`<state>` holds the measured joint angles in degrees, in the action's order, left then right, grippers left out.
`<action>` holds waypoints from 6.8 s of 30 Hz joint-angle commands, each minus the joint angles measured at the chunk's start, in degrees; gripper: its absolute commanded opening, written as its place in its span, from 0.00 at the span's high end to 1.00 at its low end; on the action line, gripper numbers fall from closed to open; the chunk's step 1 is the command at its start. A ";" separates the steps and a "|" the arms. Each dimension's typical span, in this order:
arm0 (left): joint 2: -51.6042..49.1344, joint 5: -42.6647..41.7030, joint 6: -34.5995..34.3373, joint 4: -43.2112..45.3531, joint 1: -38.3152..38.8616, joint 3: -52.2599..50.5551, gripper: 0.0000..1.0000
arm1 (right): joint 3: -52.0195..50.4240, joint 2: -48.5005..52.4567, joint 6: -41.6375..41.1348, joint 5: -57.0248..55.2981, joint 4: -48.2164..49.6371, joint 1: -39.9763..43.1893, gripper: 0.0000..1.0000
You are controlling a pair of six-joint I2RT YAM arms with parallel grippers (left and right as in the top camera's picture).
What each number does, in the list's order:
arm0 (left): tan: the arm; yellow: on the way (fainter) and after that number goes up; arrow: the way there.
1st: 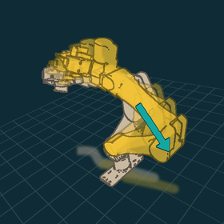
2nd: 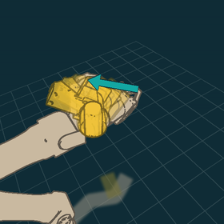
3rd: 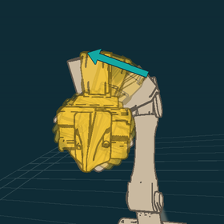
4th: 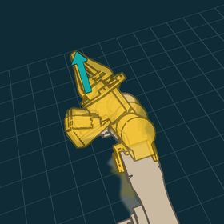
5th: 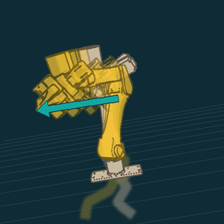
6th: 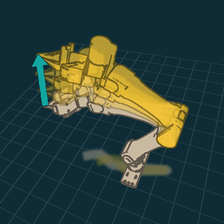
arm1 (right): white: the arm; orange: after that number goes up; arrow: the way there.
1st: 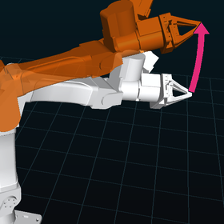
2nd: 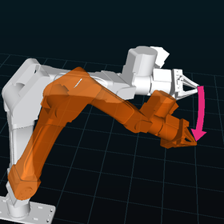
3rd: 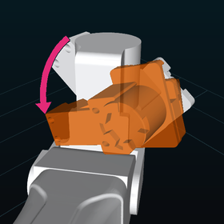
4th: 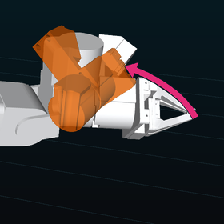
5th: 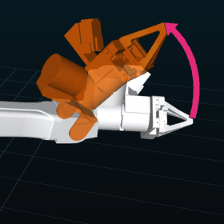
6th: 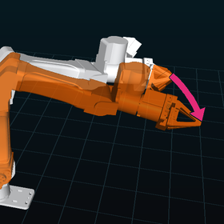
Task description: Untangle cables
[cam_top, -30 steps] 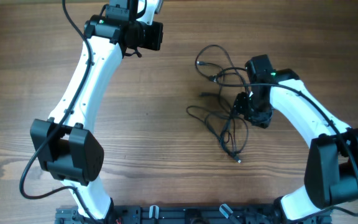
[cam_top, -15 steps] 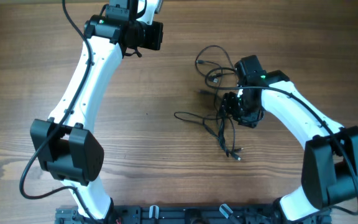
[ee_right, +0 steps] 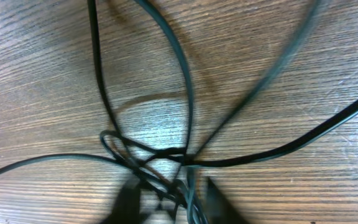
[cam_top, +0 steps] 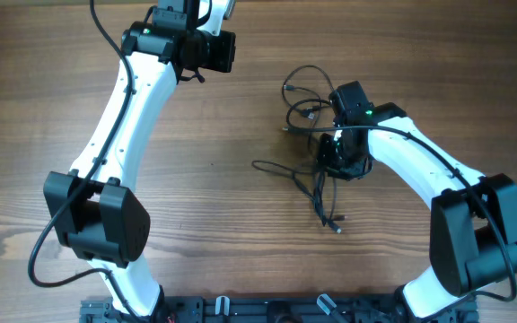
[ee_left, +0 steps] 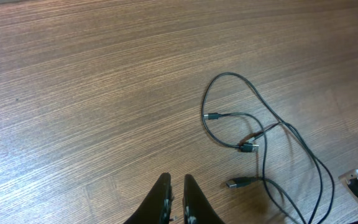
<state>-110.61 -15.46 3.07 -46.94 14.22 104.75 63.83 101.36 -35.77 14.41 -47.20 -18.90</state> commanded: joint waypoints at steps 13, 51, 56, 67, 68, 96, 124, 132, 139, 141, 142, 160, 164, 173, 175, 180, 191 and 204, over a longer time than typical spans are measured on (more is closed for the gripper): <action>0.90 0.31 -0.55 -0.44 -0.63 0.15 0.91 | 5.60 1.40 6.16 8.98 12.28 1.51 0.96; 0.90 -27.78 17.57 -4.83 -0.63 0.15 0.89 | 15.69 0.61 10.27 49.72 29.92 13.29 0.95; 0.90 -27.80 17.84 -4.76 -0.63 0.15 0.89 | 15.69 0.09 10.29 53.53 30.49 13.35 0.95; 0.87 -31.76 21.00 -5.46 -0.63 0.15 0.80 | 15.69 -1.20 7.48 54.73 33.59 13.35 0.95; 0.87 -32.76 21.00 -5.46 -0.63 0.15 0.77 | 15.69 -1.20 7.06 54.75 34.21 13.35 0.95; -2.27 -36.57 20.98 -6.05 -0.57 0.15 0.61 | 15.67 -1.31 -0.85 59.45 43.60 13.29 0.96; -2.51 -10.64 4.98 -1.97 -15.72 0.15 0.96 | 15.67 -1.31 -7.87 59.19 49.44 23.85 0.95; -1.53 -10.62 5.01 -2.12 -20.87 0.15 0.96 | 15.67 -1.31 -5.49 58.51 44.28 29.38 0.95; 0.63 -10.60 5.01 -1.88 -23.26 0.15 0.96 | 15.67 -1.31 2.80 53.94 32.22 33.22 0.95; 1.36 -10.60 5.03 -1.84 -24.17 0.15 0.96 | 15.67 -1.31 4.31 52.87 29.92 34.14 0.95; 1.75 -10.58 5.01 -1.86 -24.72 0.15 0.96 | 15.67 -1.31 5.29 52.43 28.89 34.67 0.96; 4.55 -13.05 4.98 -1.75 -29.11 0.15 0.96 | 15.67 -1.31 7.93 44.26 21.22 36.76 0.96; 4.57 -13.03 4.98 -1.75 -29.14 0.15 0.96 | 15.67 -1.31 8.83 38.14 17.35 36.76 0.95; 4.57 -15.23 4.98 -1.70 -29.11 0.15 0.96 | 15.67 -1.31 14.43 33.64 9.07 36.70 0.95; 4.57 -15.78 4.98 -1.75 -29.07 0.15 0.96 | 15.67 -1.31 15.17 33.92 8.22 36.09 0.95; 4.57 -18.91 5.07 -1.99 -27.76 0.15 0.83 | 15.67 -1.31 18.25 38.86 8.07 31.91 0.96; 4.55 -29.35 7.23 -2.34 -20.81 0.15 0.66 | 15.67 -1.31 10.29 47.56 22.93 19.06 0.95; 3.28 -37.59 14.29 -3.50 -10.45 0.13 0.68 | 15.67 -1.31 -6.40 57.46 46.66 16.09 0.95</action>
<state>-107.77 -48.01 13.74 -50.17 1.34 104.75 78.32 101.80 -37.26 67.37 -2.15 -2.07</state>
